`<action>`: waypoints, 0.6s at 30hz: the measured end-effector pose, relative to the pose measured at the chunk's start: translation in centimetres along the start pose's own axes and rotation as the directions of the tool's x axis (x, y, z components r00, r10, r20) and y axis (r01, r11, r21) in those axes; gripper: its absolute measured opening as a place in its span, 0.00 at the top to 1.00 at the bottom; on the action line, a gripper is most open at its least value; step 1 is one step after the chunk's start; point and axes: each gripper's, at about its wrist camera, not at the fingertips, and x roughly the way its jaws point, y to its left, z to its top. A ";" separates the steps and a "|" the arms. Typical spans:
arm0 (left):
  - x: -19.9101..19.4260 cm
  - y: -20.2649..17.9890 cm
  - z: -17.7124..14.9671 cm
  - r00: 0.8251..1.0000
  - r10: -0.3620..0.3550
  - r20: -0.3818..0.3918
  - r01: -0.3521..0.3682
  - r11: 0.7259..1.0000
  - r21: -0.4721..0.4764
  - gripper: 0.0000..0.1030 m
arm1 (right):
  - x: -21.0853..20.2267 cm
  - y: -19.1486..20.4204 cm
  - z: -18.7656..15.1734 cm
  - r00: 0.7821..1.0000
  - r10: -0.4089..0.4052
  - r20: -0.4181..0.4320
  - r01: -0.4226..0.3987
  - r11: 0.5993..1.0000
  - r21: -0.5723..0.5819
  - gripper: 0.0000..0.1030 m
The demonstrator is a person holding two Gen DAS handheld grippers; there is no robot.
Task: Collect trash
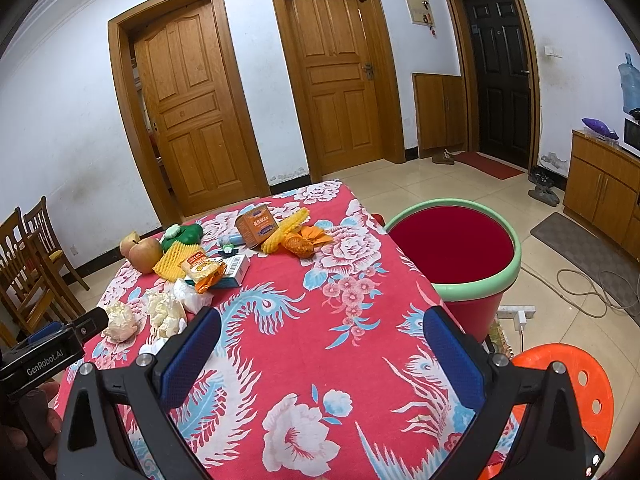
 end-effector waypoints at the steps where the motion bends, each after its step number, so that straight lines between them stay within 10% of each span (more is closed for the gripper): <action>1: 0.0 0.0 0.1 1.000 0.000 0.000 0.000 1.000 0.000 0.02 | 0.0 0.0 0.0 1.000 0.000 0.001 0.000 1.000 0.000 0.00; 18: 0.6 0.9 -0.2 0.999 0.026 -0.021 -0.026 1.000 -0.004 0.02 | 0.8 0.3 -0.2 0.999 0.032 -0.026 -0.031 0.999 0.004 0.00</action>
